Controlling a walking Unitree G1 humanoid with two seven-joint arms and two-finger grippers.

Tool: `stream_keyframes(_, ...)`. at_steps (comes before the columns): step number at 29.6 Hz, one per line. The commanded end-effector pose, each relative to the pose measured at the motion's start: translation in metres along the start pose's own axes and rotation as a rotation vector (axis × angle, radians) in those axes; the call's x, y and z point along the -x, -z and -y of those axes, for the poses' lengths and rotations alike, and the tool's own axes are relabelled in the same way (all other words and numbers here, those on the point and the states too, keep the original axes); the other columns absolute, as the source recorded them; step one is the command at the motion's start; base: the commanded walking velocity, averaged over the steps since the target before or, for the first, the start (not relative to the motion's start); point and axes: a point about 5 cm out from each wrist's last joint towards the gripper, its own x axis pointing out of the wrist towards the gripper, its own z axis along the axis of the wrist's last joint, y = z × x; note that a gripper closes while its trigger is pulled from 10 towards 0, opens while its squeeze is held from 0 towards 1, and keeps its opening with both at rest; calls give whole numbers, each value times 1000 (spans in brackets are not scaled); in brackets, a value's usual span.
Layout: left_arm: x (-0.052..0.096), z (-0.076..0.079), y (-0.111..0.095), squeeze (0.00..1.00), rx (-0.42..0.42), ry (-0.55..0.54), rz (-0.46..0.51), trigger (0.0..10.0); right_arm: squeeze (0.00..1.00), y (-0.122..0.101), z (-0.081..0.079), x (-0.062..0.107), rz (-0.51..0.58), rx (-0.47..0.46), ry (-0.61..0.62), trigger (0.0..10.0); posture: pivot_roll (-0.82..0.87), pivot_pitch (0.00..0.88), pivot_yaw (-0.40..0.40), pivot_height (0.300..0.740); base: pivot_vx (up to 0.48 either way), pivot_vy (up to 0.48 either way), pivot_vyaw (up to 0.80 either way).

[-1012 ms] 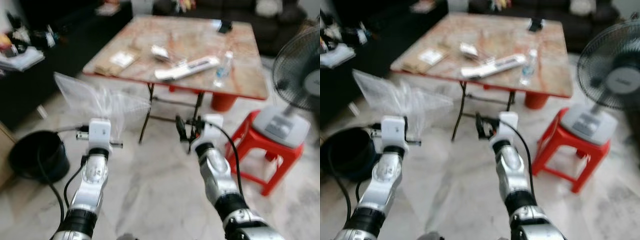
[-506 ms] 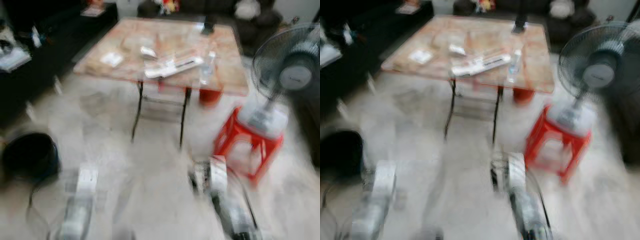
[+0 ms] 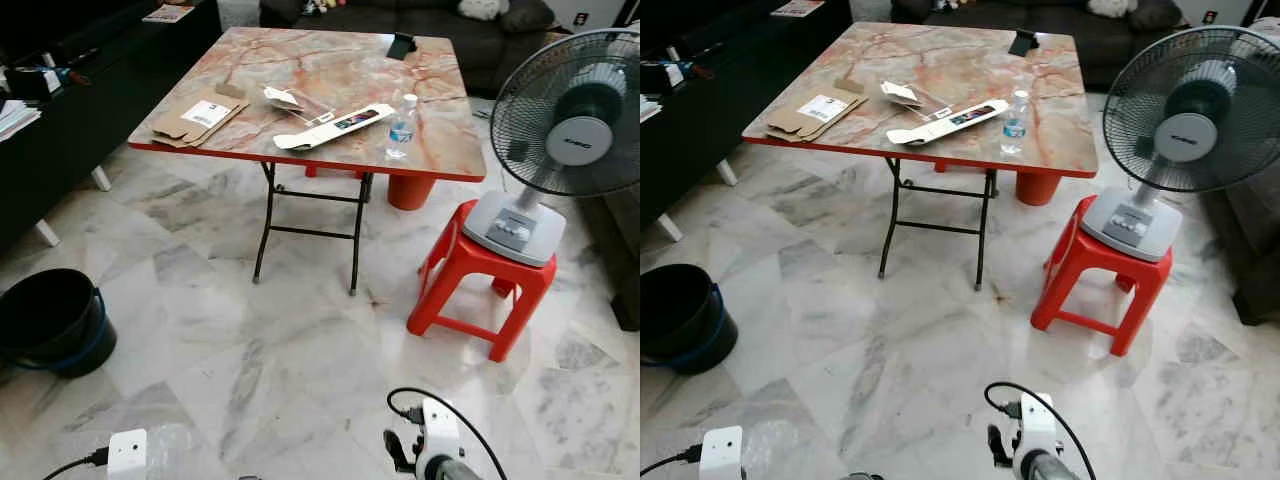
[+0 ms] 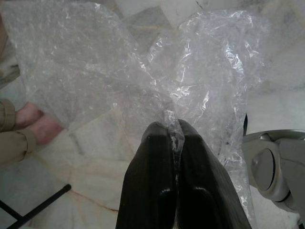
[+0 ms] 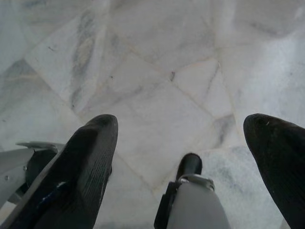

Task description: Picking trash to rubbish bin

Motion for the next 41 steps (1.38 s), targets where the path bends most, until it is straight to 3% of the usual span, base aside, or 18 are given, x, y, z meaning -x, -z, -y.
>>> stream_keyframes(1, 1, 0, 4, 0, -7, 3, -14, 10000, 0, 1, -1, 0, -13, -21, -10, 10000, 137, 72, -13, 728, 0, 0, 800)
stream_keyframes(4, 0, 3, 1, 0, -8, 8, -8, 10000, 0, 1, -4, -1, -20, 23, -27, 10000, 136, 67, -12, 728, 0, 0, 800)
stream_keyframes(14, -2, 4, -8, 0, -12, 14, 18, 10000, 0, -11, -6, -3, 13, 12, -14, 10000, 127, 83, -17, 728, 0, 0, 800)
stream_keyframes(27, 0, 6, 2, 0, -8, 18, -14, 10000, 0, -2, 1, 0, -8, 23, 11, 10000, 123, 111, -14, 728, 0, 0, 800)
stream_keyframes(41, 0, 7, 0, 0, 0, 20, -10, 10000, 0, -1, -2, -1, -11, 31, 3, 10000, 127, 120, -14, 728, 0, 0, 800)
